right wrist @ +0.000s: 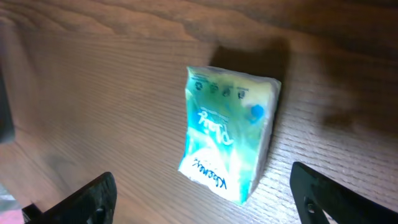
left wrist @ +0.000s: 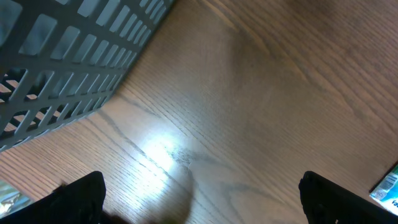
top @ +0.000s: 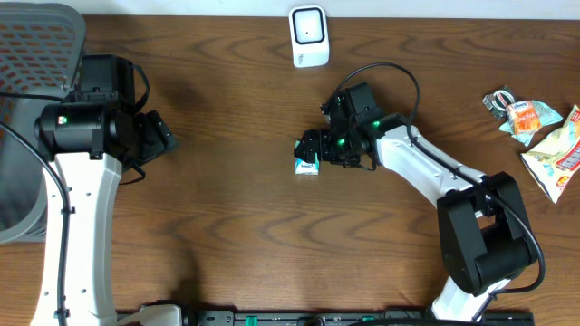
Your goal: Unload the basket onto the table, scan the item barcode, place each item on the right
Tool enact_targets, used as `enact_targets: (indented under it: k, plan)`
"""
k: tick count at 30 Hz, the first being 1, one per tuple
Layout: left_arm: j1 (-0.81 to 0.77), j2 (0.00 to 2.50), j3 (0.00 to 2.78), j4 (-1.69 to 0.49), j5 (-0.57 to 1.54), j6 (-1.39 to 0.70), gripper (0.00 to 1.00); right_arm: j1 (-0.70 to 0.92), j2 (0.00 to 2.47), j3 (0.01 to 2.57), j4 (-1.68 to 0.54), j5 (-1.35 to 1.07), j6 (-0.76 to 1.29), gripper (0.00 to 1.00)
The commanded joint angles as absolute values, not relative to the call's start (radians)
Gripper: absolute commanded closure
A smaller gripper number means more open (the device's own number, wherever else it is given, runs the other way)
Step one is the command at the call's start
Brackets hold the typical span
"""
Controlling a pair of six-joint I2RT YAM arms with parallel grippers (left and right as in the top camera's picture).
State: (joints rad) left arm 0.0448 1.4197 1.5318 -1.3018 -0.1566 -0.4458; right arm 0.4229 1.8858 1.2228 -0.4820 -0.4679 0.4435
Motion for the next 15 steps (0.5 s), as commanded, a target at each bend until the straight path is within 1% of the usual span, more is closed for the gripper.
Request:
enact_targets:
  k: [1, 4, 5, 6, 9, 10, 11, 15]
  plan:
    - [0.049, 1.424, 1.536, -1.305, -0.166, -0.455, 0.02, 0.422, 1.886, 1.249, -0.467, -0.477, 0.434, 0.13]
    - [0.049, 1.424, 1.536, -1.305, -0.166, -0.455, 0.02, 0.433, 1.887, 1.249, -0.444, -0.451, 0.437, 0.08]
    - [0.049, 1.424, 1.536, -1.305, -0.166, -0.455, 0.02, 0.441, 1.887, 1.249, -0.437, -0.431, 0.437, 0.08]
    - [0.049, 1.424, 1.536, -1.305, -0.166, -0.455, 0.02, 0.449, 1.887, 1.249, -0.438, -0.400, 0.442, 0.12]
    - [0.049, 1.424, 1.536, -1.305, -0.166, -0.455, 0.02, 0.466, 1.894, 1.249, -0.464, -0.305, 0.502, 0.20]
    - [0.049, 1.424, 1.536, -1.305, -0.166, -0.454, 0.02, 0.467, 1.898, 1.249, -0.465, -0.297, 0.525, 0.25]
    - [0.049, 1.424, 1.536, -1.305, -0.166, -0.455, 0.02, 0.466, 1.899, 1.249, -0.464, -0.298, 0.535, 0.28]
    - [0.049, 1.424, 1.536, -1.305, -0.166, -0.455, 0.02, 0.466, 1.909, 1.248, -0.463, -0.297, 0.545, 0.32]
